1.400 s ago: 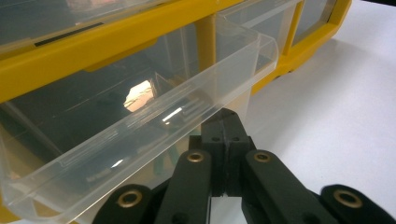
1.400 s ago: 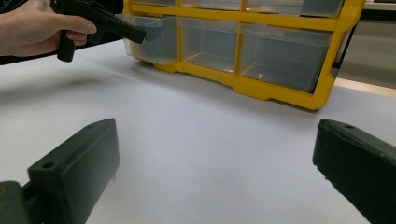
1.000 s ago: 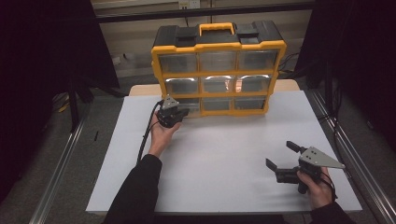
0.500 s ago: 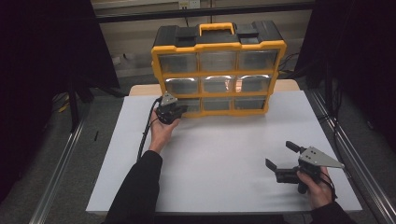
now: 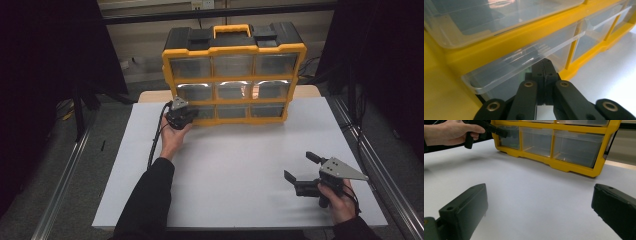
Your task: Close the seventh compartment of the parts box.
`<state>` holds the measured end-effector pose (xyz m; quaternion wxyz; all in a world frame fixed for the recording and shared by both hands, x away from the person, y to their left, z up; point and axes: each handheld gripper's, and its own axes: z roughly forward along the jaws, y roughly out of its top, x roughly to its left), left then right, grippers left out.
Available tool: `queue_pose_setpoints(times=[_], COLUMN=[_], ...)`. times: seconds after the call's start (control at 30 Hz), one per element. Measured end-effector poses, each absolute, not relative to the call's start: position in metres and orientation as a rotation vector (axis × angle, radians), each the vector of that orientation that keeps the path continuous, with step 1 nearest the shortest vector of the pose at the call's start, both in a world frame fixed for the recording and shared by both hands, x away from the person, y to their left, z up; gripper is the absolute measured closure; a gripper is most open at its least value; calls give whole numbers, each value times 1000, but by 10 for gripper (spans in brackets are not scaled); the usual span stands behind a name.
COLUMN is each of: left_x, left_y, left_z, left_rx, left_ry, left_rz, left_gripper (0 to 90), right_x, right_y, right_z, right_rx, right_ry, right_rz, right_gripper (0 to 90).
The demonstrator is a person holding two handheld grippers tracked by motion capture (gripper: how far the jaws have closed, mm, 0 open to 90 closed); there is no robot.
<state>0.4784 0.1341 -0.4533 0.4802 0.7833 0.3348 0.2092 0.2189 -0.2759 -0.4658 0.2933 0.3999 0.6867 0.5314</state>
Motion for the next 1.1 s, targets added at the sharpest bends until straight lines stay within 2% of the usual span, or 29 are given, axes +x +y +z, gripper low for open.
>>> queue_pose_setpoints(times=[0.2,0.53,0.63,0.83,1.1], left_x=[477,469,463,453,446], left_y=[132,132,134,141,146], left_z=[-454,-456,-458,-454,-444], left_rx=[1916,1899,1877,1867,1804], left_ry=[813,796,792,782,791], left_rz=[541,518,468,477,457], left_gripper=[900,889,833,693,430], right_x=[219,219,218,218,218], right_y=[-275,-275,-275,-273,-273], right_z=[-466,-466,-465,-465,-464], right_rx=[1056,1050,1051,1055,1047], right_ry=[1832,1831,1828,1826,1830], right_rz=[1415,1418,1413,1409,1404], right_gripper=[4,4,4,4,4])
